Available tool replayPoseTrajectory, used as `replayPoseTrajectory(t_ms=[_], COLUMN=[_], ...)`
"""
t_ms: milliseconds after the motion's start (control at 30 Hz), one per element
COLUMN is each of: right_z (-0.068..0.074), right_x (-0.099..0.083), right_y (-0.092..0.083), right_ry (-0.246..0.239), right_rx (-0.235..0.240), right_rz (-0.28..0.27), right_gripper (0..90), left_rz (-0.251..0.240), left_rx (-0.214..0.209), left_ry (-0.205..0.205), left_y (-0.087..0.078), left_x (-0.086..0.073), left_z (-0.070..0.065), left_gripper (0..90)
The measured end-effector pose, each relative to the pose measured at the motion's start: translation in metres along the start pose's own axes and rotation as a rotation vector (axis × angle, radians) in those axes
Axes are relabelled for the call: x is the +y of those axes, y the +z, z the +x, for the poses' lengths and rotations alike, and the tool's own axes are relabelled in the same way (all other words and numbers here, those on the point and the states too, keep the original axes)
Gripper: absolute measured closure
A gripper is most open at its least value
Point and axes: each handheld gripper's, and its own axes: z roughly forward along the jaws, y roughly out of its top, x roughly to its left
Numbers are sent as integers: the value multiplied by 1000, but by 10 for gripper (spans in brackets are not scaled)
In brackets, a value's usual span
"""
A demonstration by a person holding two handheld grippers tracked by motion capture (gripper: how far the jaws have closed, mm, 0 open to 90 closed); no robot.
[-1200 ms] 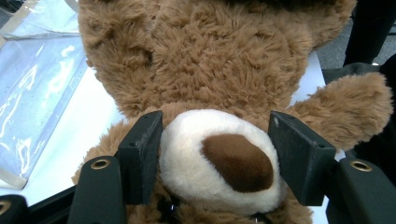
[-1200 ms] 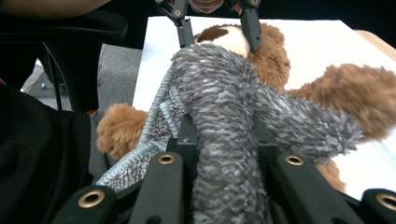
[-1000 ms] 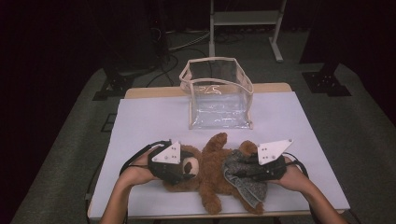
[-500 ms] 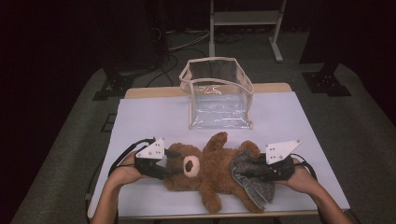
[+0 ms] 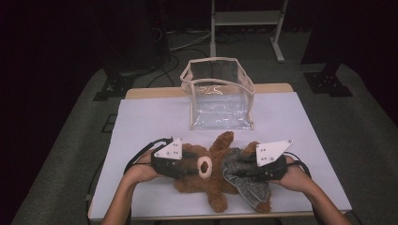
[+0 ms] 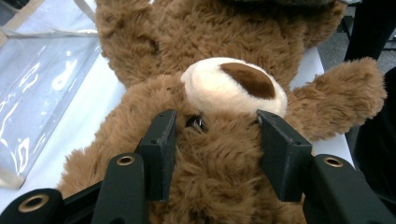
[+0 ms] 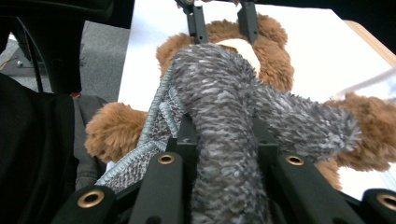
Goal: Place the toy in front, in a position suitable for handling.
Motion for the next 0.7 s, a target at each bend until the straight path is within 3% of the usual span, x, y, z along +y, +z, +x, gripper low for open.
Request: replayPoseTrajectory(t_ms=[200, 400, 467, 533, 700], right_z=[-2, -2, -1, 1, 0], right_x=[-9, 1, 2, -4, -19], right_y=[-16, -12, -9, 0, -14], right_ry=[33, 5, 0, -25, 7], right_rx=[-29, -28, -27, -31, -49], right_rz=[2, -12, 1, 67, 45], right_gripper=[712, 712, 712, 713, 717], left_rz=[6, 13, 11, 17, 29], left_rx=[-8, -15, -13, 4, 48], left_ry=[32, 57, 57, 57, 42], left_y=[20, 36, 37, 34, 17], left_x=[15, 29, 29, 29, 21], left_z=[-1, -1, -1, -1, -1], left_gripper=[493, 491, 490, 477, 389])
